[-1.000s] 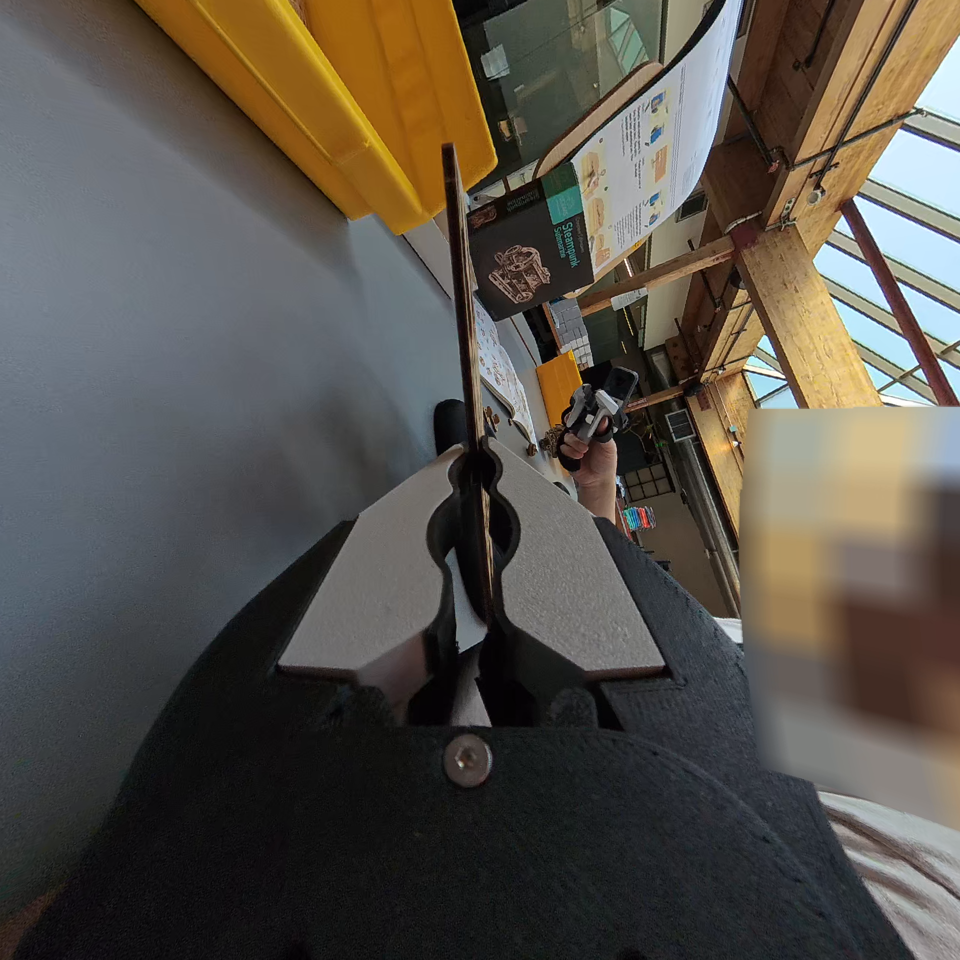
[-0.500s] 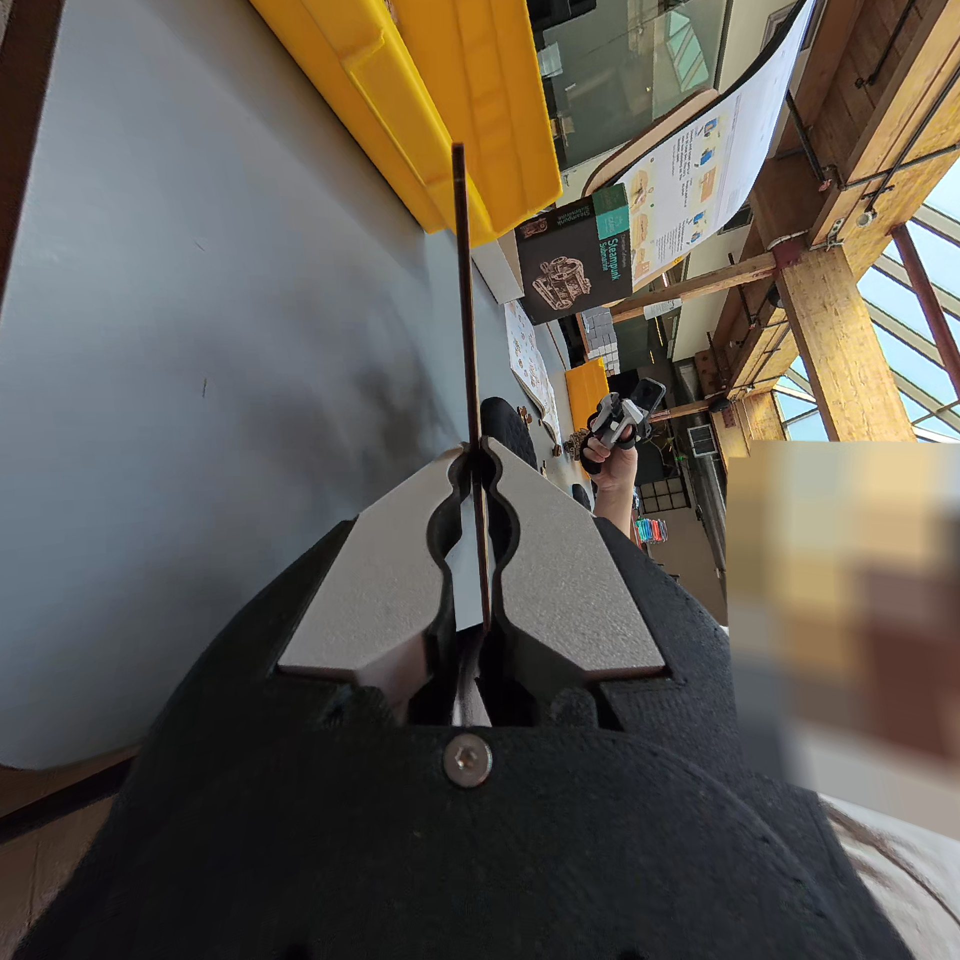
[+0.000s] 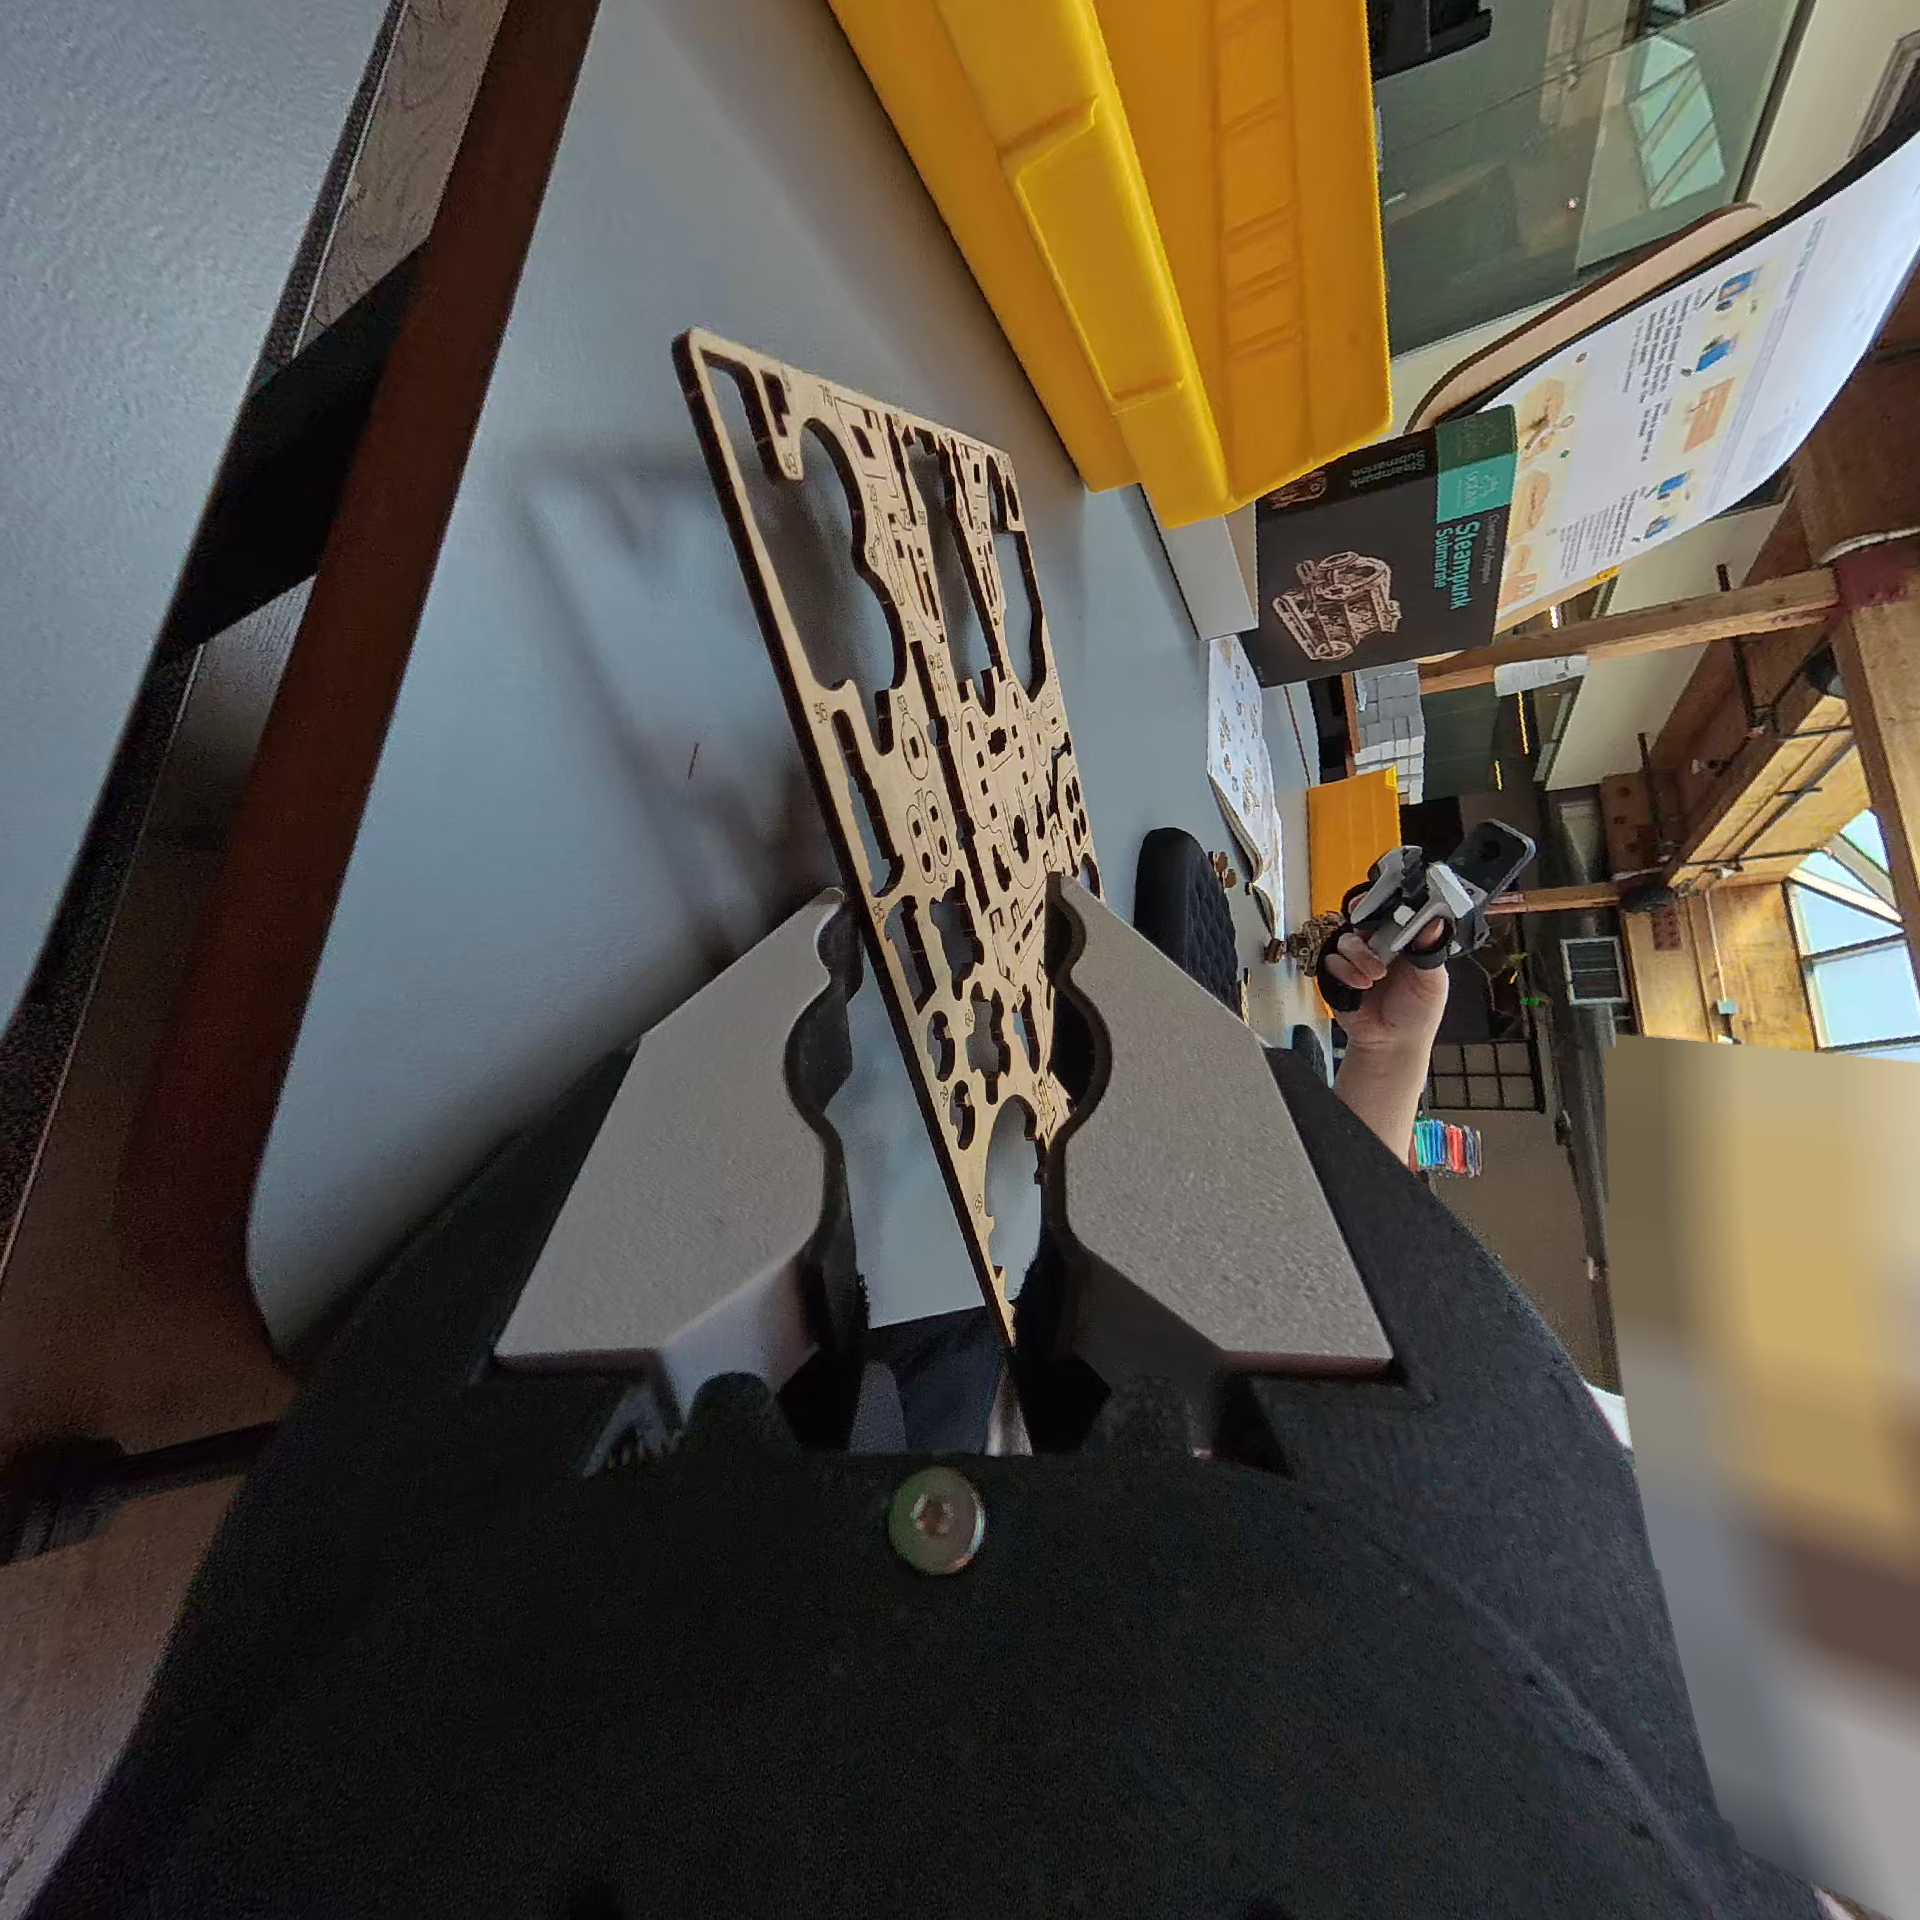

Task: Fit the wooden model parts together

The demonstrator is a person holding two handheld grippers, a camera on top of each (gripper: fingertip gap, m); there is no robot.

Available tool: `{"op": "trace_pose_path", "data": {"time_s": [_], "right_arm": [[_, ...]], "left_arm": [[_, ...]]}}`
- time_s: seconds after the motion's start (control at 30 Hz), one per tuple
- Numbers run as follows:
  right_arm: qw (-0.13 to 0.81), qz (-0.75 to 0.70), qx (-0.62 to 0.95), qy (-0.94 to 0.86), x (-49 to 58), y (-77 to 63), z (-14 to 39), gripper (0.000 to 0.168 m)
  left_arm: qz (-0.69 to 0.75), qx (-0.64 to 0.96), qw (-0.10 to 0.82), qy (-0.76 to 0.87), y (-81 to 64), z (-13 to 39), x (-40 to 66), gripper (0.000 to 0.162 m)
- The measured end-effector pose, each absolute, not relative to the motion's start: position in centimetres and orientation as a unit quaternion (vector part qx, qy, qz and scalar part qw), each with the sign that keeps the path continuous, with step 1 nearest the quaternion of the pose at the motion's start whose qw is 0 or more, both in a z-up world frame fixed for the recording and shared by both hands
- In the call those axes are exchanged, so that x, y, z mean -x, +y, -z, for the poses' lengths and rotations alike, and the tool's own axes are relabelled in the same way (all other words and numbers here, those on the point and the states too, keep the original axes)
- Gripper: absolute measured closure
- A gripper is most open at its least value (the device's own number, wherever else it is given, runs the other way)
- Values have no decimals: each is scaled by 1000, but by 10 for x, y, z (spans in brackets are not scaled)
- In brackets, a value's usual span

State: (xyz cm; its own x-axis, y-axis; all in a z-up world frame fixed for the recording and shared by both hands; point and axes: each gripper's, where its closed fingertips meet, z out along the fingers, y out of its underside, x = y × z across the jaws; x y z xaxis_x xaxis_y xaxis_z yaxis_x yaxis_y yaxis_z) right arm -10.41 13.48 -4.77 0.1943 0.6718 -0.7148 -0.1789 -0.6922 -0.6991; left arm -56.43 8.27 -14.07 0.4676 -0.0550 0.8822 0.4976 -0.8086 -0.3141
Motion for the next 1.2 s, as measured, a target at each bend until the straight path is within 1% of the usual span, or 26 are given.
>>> {"op": "trace_pose_path", "data": {"time_s": [0.1,0.23,0.4,0.57,0.73,0.9,1.1,1.2], "right_arm": [[348,-607,691,-182,105,134,48,155],[347,-606,692,-184,106,133,49,155],[346,-605,693,-185,107,133,50,155],[347,-603,693,-187,107,133,49,155],[347,-604,692,-188,107,132,48,155],[346,-603,692,-194,109,131,49,154],[343,-601,694,-200,111,129,50,154],[343,-599,694,-203,112,129,51,154]], "left_arm": [[473,823,285,-131,84,140,563,124],[427,849,286,-122,84,141,561,122],[368,878,285,-112,84,142,561,116],[318,897,283,-116,85,145,565,115],[269,914,284,-108,85,146,567,110],[253,914,298,-104,87,141,565,110],[196,928,304,-88,86,143,570,107],[173,917,348,-91,93,131,579,109]]}}
